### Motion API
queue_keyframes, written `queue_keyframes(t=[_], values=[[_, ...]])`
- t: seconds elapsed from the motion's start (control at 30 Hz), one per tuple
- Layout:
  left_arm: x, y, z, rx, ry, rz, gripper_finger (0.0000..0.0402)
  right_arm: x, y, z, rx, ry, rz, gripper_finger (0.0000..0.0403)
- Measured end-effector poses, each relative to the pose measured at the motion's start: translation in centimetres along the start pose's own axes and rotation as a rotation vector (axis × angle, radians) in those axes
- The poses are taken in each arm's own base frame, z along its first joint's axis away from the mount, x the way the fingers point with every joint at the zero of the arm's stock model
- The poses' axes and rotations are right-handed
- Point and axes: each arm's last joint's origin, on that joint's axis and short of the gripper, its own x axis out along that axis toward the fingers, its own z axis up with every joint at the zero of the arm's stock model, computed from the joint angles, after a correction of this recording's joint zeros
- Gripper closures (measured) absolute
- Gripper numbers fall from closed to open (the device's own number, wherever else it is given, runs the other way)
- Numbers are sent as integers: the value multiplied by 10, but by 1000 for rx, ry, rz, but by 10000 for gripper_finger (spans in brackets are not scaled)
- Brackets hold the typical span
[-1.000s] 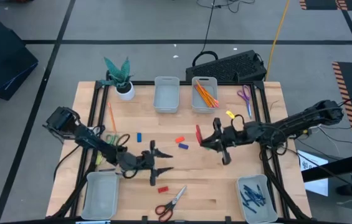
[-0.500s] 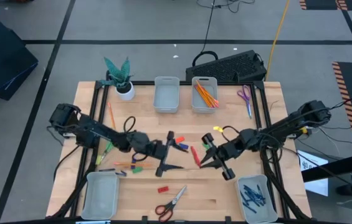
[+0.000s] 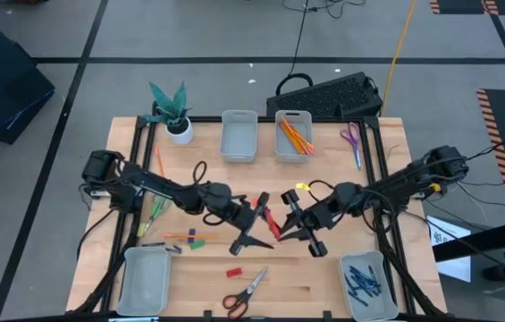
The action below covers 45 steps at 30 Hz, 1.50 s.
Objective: Sort crayons/erasers/pens/pencils in bins
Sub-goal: Put the red scissors into the top left bin
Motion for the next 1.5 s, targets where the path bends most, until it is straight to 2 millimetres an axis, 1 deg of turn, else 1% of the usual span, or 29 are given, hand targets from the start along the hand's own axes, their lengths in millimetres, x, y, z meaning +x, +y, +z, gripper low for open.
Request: queue_keyframes(t=[0.13,0.27,0.37,0.4,0.5,0.57,0.63,0.73,0.83,0.93,1.03,1.07,1.1,1.17,1.23,1.3,1.4,1.5], values=[[4,8,-3,-41,3,-7,220,-1,-2,0,13,-7,12,386],[2,10,-6,-58,19,-49,298,-1,-1,-2,42,19,20,376],[0,9,-4,-61,26,-87,362,-1,-1,-3,50,32,22,369],[0,9,-3,-62,25,-81,376,-1,0,-3,55,32,30,367],[-1,10,-5,-79,55,-68,378,0,3,-5,63,53,34,354],[-3,11,-5,-94,95,-16,377,0,5,-5,63,68,32,335],[-8,12,-3,-111,149,66,377,-2,5,-1,64,73,34,309],[-26,16,11,-150,240,180,377,-8,4,9,69,114,14,264],[-50,22,29,-201,319,316,377,-19,2,21,34,208,-110,222],[-78,38,39,-315,377,463,377,-32,-1,22,24,374,-325,191],[-105,67,43,-452,466,630,380,-48,-9,18,37,540,-601,172],[-114,77,42,-486,495,702,381,-54,-11,15,39,599,-664,168],[-123,90,39,-501,532,822,385,-58,-11,11,42,650,-691,165],[-137,116,38,-516,544,961,385,-65,-11,6,45,740,-730,161],[-148,128,33,-554,598,1004,385,-71,-16,4,42,773,-804,161],[-155,139,31,-608,589,1031,385,-74,-19,8,41,769,-837,161],[-177,163,14,-690,628,1198,385,-75,-17,8,62,771,-816,163],[-188,180,1,-783,654,1305,385,-76,-19,9,70,757,-850,163]])
